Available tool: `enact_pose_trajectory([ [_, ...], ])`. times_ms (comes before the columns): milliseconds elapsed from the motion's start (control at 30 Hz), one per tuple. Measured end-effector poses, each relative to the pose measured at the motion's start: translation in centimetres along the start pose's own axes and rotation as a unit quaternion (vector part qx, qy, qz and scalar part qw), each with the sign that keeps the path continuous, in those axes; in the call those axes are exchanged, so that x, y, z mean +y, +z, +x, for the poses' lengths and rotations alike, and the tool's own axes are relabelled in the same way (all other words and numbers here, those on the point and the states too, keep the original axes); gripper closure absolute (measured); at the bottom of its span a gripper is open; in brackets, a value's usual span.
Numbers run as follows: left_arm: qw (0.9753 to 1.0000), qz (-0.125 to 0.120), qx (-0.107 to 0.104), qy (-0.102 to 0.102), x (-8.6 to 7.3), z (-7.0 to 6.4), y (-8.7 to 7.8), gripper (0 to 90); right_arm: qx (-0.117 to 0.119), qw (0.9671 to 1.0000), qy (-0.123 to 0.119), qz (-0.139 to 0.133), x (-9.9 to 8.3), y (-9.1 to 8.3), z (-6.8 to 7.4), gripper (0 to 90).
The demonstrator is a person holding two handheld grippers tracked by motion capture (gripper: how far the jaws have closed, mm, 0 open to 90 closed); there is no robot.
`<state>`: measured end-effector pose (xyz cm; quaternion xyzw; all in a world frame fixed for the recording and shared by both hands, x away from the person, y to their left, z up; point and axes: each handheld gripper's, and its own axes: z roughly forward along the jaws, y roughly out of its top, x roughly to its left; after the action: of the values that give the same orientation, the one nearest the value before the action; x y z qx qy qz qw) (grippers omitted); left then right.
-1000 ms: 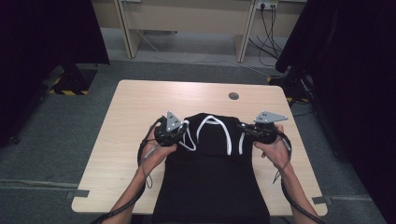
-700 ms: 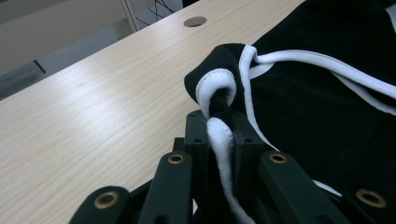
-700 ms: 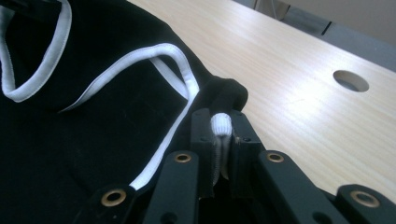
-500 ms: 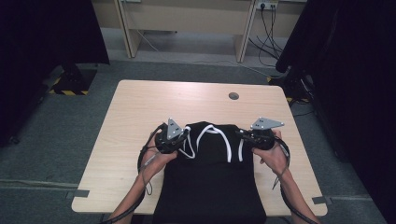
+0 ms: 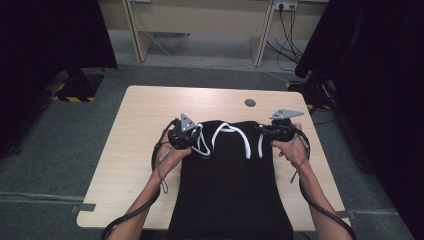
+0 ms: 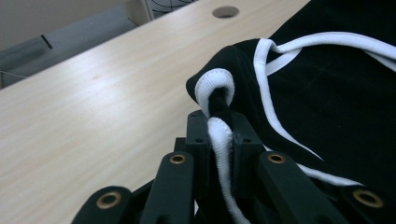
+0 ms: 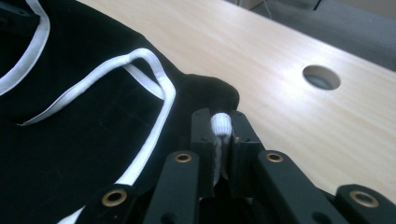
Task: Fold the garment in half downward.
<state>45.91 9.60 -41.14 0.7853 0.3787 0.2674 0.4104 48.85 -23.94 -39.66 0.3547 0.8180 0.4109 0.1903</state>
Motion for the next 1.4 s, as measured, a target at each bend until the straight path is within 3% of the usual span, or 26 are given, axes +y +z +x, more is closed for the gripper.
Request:
enact_pose_trajectory([
  [233, 0.9988, -0.039, 0.028, 0.005, 3.2, 1.5, 0.9, 79.9, -0.032, 0.9992, -0.007, -0.025, 3.3, 0.2, -1.3, 83.3],
  [333, 0.9979, -0.048, 0.036, 0.026, 3.5, 1.2, 0.7, 79.5, -0.040, 0.9982, -0.028, -0.036, 3.9, 0.2, -0.9, 83.3],
  [433, 0.9968, -0.054, 0.038, 0.045, 2.6, 0.3, 0.3, 79.3, -0.042, 0.9970, -0.055, -0.035, 3.0, 0.5, 0.2, 83.3],
  [600, 0.9955, -0.059, 0.029, 0.068, 0.3, -1.5, -0.7, 79.0, -0.036, 0.9958, -0.076, -0.036, 0.2, 0.7, 1.9, 83.3],
  [733, 0.9951, -0.069, 0.021, 0.067, -1.1, -2.3, -1.4, 79.0, -0.024, 0.9961, -0.079, -0.033, -1.6, 0.7, 3.0, 83.2],
  [933, 0.9928, -0.082, 0.005, 0.087, -2.7, -4.3, -3.1, 78.4, -0.011, 0.9956, -0.084, -0.041, -3.1, -0.3, 4.8, 83.1],
  [1100, 0.9944, -0.079, -0.018, 0.068, -4.5, -5.1, -4.2, 77.8, -0.002, 0.9965, -0.077, -0.032, -4.6, -1.4, 6.0, 82.8],
  [1200, 0.9956, -0.073, -0.028, 0.052, -5.2, -5.1, -4.4, 77.4, 0.006, 0.9976, -0.063, -0.029, -5.3, -1.8, 6.1, 82.7],
  [1267, 0.9970, -0.061, -0.040, 0.026, -6.3, -4.9, -4.7, 77.4, 0.013, 0.9986, -0.046, -0.024, -6.2, -2.3, 6.2, 82.5],
  [1400, 0.9975, -0.051, -0.048, 0.011, -7.2, -4.8, -5.1, 77.5, 0.018, 0.9990, -0.034, -0.023, -7.0, -2.9, 6.4, 82.4],
])
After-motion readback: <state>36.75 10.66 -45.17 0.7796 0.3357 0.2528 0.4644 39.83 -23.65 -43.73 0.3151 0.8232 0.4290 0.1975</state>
